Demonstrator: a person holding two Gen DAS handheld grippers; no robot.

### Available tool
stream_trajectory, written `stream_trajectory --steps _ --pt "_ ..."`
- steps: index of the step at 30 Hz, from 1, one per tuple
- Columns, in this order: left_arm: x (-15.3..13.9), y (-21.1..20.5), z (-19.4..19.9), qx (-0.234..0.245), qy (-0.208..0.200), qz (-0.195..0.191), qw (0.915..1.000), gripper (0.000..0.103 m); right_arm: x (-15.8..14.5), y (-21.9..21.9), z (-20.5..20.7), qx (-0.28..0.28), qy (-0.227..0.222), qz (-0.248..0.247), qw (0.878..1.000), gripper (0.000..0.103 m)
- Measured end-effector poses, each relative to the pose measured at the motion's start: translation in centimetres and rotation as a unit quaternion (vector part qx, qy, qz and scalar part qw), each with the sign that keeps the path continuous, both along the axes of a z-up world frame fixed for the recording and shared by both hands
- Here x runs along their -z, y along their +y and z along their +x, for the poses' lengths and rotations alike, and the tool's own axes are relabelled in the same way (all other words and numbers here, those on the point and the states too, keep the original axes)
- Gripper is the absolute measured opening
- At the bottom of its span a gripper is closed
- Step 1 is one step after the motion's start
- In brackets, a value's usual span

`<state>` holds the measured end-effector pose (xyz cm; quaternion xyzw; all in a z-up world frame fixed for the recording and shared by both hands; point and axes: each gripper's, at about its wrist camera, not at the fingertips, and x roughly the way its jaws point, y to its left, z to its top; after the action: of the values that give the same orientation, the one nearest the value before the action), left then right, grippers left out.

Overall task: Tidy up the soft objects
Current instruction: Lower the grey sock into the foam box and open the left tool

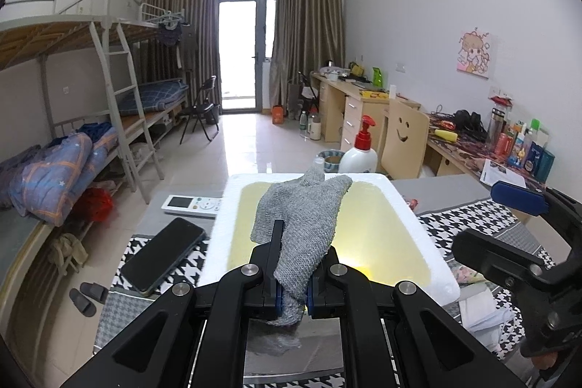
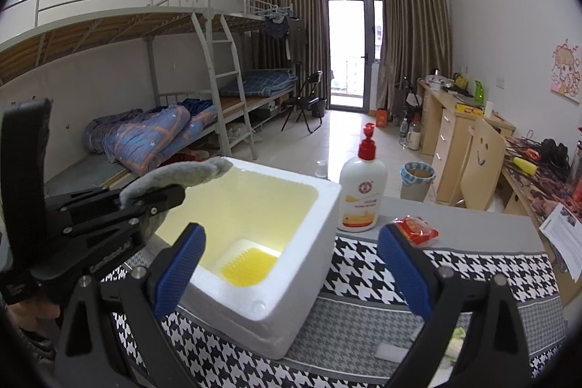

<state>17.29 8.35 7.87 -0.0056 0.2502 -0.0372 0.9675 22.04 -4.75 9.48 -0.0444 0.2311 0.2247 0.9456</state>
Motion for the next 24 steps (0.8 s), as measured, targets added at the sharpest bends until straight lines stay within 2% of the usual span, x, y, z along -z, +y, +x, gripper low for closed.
stream_trajectory --steps 16,24 --pt "0.4 -2.7 1.4 0.014 0.020 0.008 0.9997 0.009 0.8 -3.0 -1.1 0.021 0.001 0.010 1.000 0.098" --pt "0.4 -2.7 1.9 0.008 0.025 0.007 0.9996 0.009 0.8 -3.7 -1.4 0.026 0.000 0.016 1.000 0.098"
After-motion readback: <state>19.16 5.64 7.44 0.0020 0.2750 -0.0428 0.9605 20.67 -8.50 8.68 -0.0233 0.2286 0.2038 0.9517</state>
